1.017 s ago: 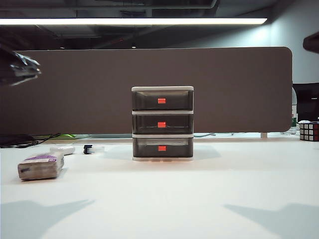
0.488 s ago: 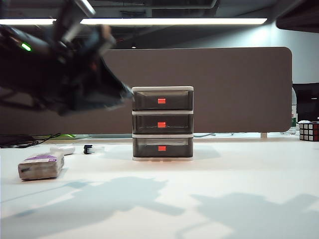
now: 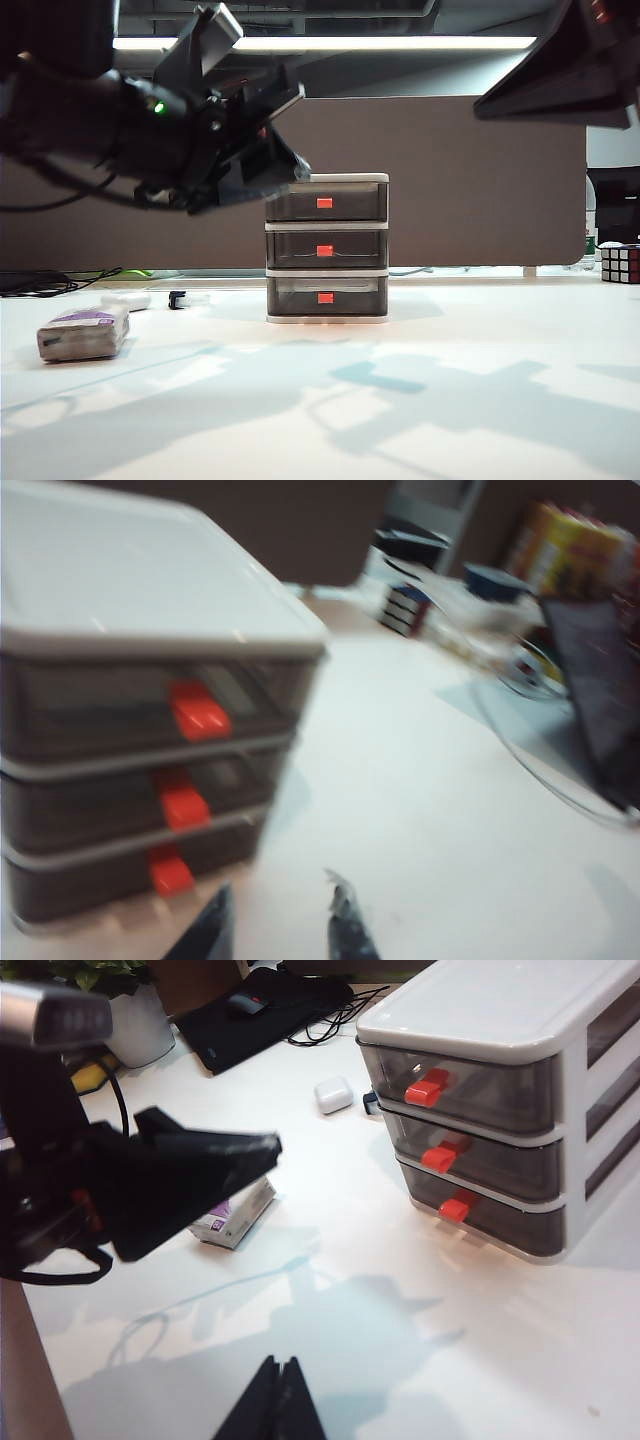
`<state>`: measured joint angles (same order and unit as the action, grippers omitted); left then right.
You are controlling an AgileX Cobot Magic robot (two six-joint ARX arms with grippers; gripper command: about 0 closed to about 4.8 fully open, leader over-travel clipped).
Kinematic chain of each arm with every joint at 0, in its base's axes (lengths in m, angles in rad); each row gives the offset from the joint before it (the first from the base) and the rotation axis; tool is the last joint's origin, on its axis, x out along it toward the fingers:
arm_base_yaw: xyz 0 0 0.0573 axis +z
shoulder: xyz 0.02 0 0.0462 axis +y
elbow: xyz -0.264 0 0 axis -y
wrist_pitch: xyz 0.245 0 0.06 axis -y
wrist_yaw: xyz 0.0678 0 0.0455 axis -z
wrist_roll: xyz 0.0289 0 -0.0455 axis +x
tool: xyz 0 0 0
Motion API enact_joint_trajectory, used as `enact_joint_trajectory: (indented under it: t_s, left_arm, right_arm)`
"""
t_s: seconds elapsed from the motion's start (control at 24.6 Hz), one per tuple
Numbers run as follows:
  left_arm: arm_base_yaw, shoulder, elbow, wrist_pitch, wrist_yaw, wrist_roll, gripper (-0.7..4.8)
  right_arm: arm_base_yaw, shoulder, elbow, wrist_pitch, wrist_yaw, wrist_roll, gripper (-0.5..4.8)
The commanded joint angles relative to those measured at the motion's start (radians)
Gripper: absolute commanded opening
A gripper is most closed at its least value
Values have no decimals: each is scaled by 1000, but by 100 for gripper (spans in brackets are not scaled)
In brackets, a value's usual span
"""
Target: Open the second layer of the drawer on the table, pick up a pack of napkins on the table and put it in, and finally close the drawer.
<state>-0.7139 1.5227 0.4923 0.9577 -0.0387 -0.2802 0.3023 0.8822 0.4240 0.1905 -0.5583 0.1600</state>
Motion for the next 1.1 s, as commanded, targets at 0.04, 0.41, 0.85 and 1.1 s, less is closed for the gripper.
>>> enact_joint_trajectory:
  t_s: [0.04,0.41,0.85,1.1]
  left_arm:
    - [-7,43,87,-109,-145,42,132]
    - [-34,236,275,-212,-257,41,249]
    - [-77,416,280,34,-389,38,247]
    - [-122,467,330,54,-587,45,247]
  right_arm:
    - [3,85,26,108,-13,-4,-5]
    - [6,267,135,159,-12,-31,-5]
    - [6,411,231,212,-9,-66,-5]
    - [6,448,235,236,-9,-90,-5]
